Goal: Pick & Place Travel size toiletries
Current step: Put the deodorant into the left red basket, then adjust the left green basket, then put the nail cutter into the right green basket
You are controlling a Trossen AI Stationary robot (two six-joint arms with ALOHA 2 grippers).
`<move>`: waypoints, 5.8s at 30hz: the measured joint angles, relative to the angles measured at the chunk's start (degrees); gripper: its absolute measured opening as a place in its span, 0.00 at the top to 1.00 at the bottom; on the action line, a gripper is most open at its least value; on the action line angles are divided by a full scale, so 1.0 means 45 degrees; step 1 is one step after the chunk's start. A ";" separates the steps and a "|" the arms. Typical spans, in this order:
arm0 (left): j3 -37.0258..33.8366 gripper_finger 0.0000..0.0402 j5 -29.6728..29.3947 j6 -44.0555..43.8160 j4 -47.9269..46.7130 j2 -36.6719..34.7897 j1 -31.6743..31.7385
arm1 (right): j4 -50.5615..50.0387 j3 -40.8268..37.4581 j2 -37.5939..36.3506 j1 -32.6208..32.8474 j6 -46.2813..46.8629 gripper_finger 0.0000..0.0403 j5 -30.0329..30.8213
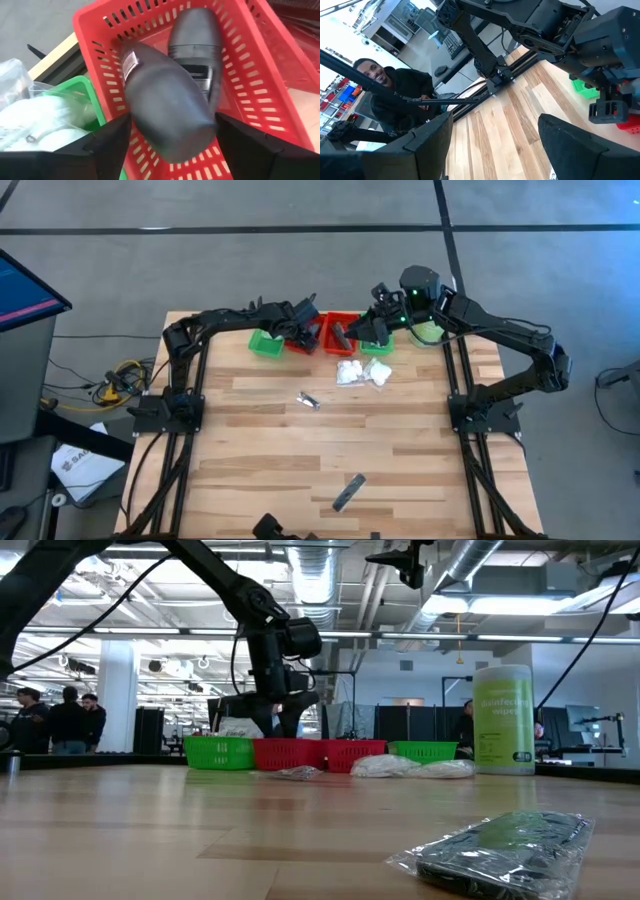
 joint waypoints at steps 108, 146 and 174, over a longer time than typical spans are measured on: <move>-0.3206 1.00 0.4302 -0.0359 -0.0658 -0.2977 -0.2843 | -0.2227 -0.0005 0.0004 -0.0054 -0.1585 0.30 0.0000; -0.5260 0.25 0.3891 0.6963 0.4025 -0.2982 -0.4969 | -0.4448 -0.0015 -0.0059 0.4624 0.2930 0.30 0.3799; -0.5260 0.28 0.4302 0.6949 0.4273 -0.2982 -0.4959 | -0.3847 -0.0015 -0.0054 0.7256 0.2545 0.30 0.6414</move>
